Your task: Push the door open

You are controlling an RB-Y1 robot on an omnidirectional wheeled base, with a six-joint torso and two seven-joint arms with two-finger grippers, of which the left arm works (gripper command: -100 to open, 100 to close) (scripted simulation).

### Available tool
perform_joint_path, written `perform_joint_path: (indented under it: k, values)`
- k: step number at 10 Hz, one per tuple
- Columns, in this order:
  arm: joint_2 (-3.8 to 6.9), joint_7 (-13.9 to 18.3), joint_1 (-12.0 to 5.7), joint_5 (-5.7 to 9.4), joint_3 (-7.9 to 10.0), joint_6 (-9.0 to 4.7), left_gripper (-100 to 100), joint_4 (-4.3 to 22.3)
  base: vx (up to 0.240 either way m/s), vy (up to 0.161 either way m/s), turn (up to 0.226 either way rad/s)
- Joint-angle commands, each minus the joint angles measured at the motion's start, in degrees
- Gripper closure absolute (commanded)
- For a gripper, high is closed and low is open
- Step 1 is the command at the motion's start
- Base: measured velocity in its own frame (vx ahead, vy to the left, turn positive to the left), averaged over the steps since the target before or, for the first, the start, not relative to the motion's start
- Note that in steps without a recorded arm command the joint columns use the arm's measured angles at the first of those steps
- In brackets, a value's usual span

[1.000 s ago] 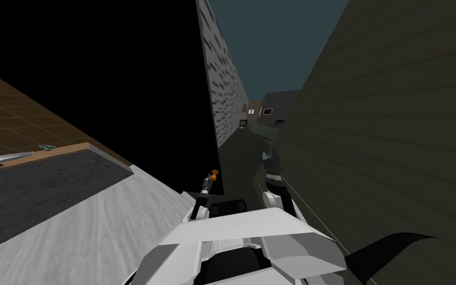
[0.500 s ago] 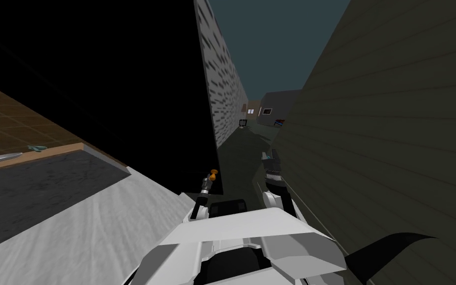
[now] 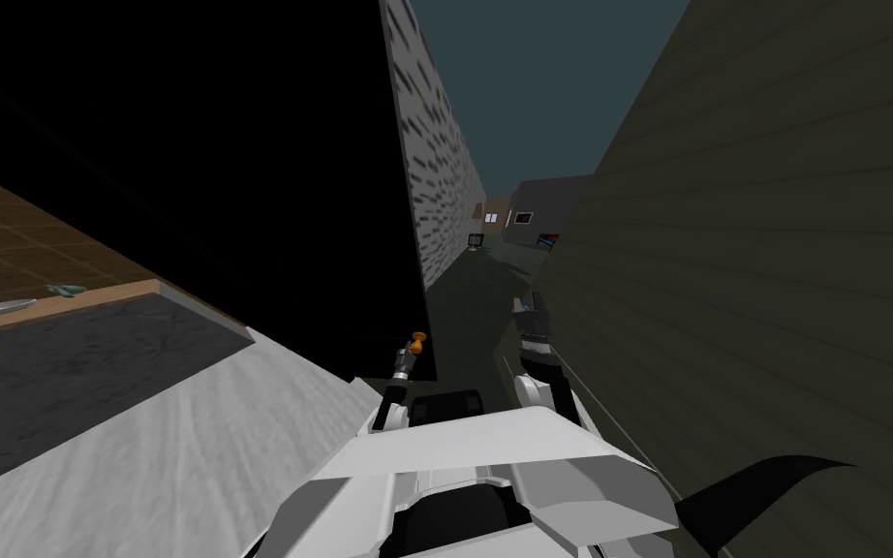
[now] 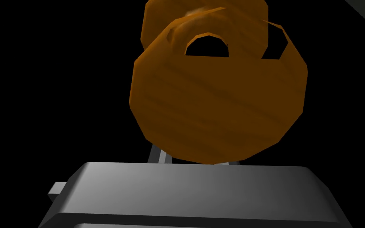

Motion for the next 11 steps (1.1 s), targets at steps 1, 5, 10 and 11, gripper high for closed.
perform_joint_path:
  k: [1,5,10,11]
  values:
    - [-0.37,1.6,-1.40,0.43,-0.12,-1.13,100,-0.1,0.018,-0.020,-0.001]
    - [-0.36,6.3,-1.60,2.58,-0.11,-1.06,100,0.1,0.038,-0.027,-0.019]
    - [-0.34,13.4,-1.87,5.56,-0.10,-0.96,100,0.4,0.030,-0.023,-0.015]
    - [-0.34,15.3,-1.96,6.53,-0.09,-0.93,100,0.5,0.038,-0.019,-0.023]
